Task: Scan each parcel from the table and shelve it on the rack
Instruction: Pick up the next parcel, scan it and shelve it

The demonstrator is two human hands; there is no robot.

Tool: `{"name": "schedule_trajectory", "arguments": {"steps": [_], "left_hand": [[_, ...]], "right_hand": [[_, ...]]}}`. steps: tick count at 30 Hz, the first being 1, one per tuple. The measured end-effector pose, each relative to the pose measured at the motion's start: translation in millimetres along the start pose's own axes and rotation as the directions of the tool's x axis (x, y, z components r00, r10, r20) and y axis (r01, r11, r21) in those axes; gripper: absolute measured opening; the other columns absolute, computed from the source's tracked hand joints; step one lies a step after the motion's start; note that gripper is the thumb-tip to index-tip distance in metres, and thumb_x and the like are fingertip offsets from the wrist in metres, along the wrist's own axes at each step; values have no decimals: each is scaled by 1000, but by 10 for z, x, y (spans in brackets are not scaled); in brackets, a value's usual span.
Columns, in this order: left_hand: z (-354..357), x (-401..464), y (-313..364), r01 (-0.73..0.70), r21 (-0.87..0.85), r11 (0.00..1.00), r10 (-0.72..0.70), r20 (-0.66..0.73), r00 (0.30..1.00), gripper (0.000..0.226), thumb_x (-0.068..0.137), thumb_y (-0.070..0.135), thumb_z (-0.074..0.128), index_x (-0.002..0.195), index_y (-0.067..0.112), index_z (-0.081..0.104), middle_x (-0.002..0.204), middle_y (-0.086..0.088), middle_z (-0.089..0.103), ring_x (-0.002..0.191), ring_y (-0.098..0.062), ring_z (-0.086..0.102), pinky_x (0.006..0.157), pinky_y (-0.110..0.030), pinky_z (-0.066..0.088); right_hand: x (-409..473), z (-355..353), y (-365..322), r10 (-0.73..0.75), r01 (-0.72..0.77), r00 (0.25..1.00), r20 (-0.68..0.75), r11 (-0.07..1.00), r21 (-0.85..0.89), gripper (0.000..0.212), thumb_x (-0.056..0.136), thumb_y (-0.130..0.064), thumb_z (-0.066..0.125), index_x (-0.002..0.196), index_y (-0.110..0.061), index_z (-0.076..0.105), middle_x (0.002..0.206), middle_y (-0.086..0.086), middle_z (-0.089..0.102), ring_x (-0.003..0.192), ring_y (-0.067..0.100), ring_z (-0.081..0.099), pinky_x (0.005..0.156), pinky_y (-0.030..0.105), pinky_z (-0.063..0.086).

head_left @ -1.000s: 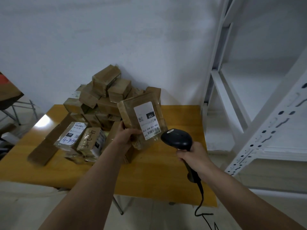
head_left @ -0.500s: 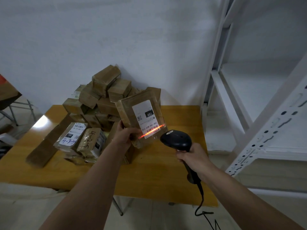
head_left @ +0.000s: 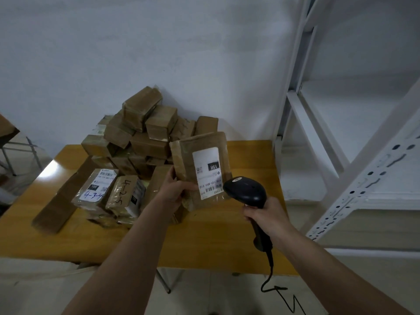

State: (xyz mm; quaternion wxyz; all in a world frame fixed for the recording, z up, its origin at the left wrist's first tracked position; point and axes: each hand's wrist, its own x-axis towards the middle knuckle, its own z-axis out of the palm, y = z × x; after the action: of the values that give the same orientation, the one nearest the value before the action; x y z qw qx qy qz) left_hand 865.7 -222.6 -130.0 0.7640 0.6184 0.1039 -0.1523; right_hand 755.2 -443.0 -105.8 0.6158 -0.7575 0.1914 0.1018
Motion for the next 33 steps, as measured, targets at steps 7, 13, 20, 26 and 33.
{"name": "schedule_trajectory", "arguments": {"steps": [7,13,20,26,33], "left_hand": [[-15,19,-309,174,187,967,-210,193,959,95,56,-19,73,135,25,44,122,-8,65,115,-31,59,98,-53,48],[159,-98,-730,252,344,904,-360,301,883,102,56,-19,74,142,23,40,127,-7,61,120,-30,54,101,-55,44],[561,-528,-1125,249,448,858,-431,368,824,101,55,-19,75,140,24,42,121,-5,64,113,-25,59,77,-37,56],[1156,-1111,-1440,221,508,832,-466,426,776,95,54,-18,76,126,36,46,118,-1,65,110,-20,59,81,-34,54],[2129,-1844,-1715,147,527,837,-462,537,705,92,54,-18,76,126,30,47,119,-4,64,113,-25,58,84,-40,51]], "right_hand": [[-116,136,212,71,-57,989,-131,993,108,12,79,-5,72,75,-16,68,62,-4,66,65,7,62,53,16,44],[-419,174,502,162,-106,958,-236,966,234,24,80,-2,69,85,-25,65,83,0,70,81,11,64,57,17,47],[-875,-202,822,189,-88,913,-361,956,278,18,76,2,68,80,-16,68,66,-3,68,65,11,62,48,15,44],[-1530,-716,1197,207,-55,874,-440,942,332,13,77,1,69,79,-12,68,57,-6,67,55,8,64,44,17,45],[-2560,-1435,1605,235,22,785,-574,914,405,13,75,1,69,82,-10,69,70,4,70,72,22,65,66,33,52]]}}
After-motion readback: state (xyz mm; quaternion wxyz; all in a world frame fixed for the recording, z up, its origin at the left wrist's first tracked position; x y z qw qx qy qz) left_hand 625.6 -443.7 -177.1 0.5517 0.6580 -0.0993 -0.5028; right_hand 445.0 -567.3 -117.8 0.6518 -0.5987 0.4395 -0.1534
